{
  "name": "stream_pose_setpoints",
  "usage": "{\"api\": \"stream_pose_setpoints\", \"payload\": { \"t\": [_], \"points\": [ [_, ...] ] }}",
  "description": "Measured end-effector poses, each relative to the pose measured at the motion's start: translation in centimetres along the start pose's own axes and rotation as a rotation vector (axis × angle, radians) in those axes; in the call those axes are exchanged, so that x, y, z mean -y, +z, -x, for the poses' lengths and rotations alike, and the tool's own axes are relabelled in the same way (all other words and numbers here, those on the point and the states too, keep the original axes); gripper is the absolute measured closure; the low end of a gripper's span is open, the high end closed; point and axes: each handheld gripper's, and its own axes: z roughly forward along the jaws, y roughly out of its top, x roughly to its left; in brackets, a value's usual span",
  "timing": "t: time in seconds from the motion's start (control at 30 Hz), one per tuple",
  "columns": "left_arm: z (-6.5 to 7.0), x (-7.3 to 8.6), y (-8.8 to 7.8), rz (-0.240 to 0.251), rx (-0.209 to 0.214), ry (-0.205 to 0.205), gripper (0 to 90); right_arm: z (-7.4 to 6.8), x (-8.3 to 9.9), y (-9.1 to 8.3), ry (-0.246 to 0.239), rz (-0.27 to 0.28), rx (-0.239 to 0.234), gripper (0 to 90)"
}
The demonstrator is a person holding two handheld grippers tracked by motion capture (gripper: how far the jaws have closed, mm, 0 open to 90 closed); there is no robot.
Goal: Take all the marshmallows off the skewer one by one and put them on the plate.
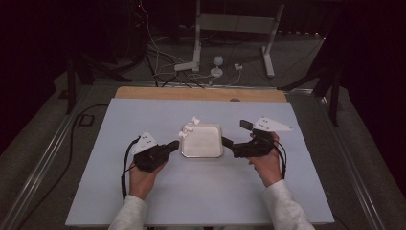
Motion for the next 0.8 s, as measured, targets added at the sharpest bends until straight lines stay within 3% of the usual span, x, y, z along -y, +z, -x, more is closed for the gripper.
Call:
{"api": "stream_pose_setpoints", "payload": {
  "t": [0.33,0.6,0.8],
  "points": [
    [0.1,0.0,0.0,0.006,0.001,0.007,90.0,-0.7,-1.7,2.5,-0.007,-0.015,-0.030,0.0],
    [0.4,-0.2,0.1,0.008,0.014,0.017,90.0,-0.2,-2.4,3.8,0.064,-0.020,-0.045,0.1],
    [0.5,-0.2,0.1,0.011,0.017,0.022,90.0,0.2,-2.7,4.4,0.128,-0.049,-0.071,7.8]
  ]
}}
